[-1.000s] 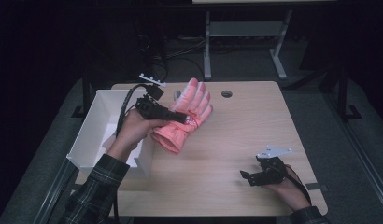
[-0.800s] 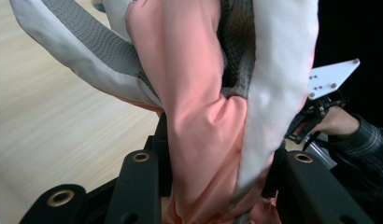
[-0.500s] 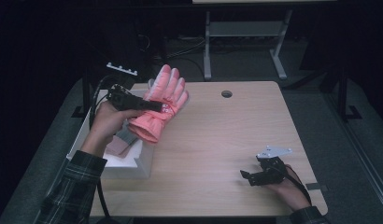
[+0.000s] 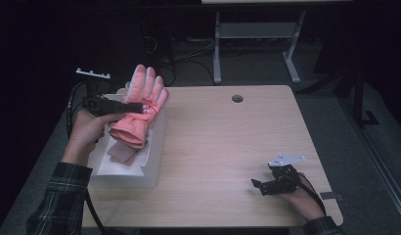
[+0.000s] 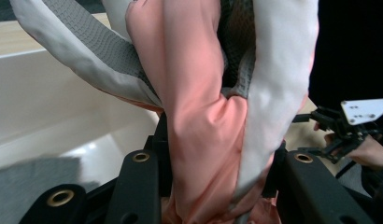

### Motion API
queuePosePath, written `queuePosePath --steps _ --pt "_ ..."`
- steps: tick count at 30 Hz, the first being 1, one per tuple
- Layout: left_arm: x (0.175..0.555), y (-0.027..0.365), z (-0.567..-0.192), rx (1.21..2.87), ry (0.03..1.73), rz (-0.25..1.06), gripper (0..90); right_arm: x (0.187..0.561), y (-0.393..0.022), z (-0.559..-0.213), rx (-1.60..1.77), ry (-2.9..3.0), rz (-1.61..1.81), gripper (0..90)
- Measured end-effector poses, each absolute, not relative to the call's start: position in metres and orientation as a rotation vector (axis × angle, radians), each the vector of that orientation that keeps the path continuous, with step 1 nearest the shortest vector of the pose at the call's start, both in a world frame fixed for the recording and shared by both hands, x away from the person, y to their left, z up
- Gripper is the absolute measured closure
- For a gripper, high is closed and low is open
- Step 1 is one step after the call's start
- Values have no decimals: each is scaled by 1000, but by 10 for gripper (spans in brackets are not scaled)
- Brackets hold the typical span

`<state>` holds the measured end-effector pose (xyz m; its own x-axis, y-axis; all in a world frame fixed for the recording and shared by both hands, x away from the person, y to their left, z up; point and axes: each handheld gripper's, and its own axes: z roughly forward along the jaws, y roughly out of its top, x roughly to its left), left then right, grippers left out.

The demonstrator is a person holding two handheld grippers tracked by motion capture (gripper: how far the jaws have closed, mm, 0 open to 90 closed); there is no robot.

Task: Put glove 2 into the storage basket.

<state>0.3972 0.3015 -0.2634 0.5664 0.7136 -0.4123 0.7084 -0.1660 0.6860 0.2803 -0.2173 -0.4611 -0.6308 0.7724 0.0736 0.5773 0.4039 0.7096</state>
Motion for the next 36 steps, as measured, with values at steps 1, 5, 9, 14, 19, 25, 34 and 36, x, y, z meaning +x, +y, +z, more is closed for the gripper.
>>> queuePosePath --steps 1,5,9,14,19,25,34,36 --pt "397 301 -263 1890 1153 7 617 280 -217 -461 1183 2397 1051 109" --pt "400 316 -276 1872 1207 14 617 280 -217 -461 1182 2395 1051 110" --pt "404 324 -293 1869 1261 22 616 280 -217 -461 1182 2393 1053 110" --pt "411 330 -321 1858 1336 8 616 280 -217 -461 1193 2392 1054 110" --pt "418 327 -348 1879 1379 -27 614 280 -218 -462 1207 2392 1052 110" --pt "424 324 -374 1896 1418 -55 612 280 -218 -463 1193 2395 1058 110" --pt "425 322 -401 1915 1467 -118 607 281 -218 -461 1177 2399 1057 110" --pt "425 322 -405 1909 1473 -128 605 280 -218 -461 1183 2397 1057 110"
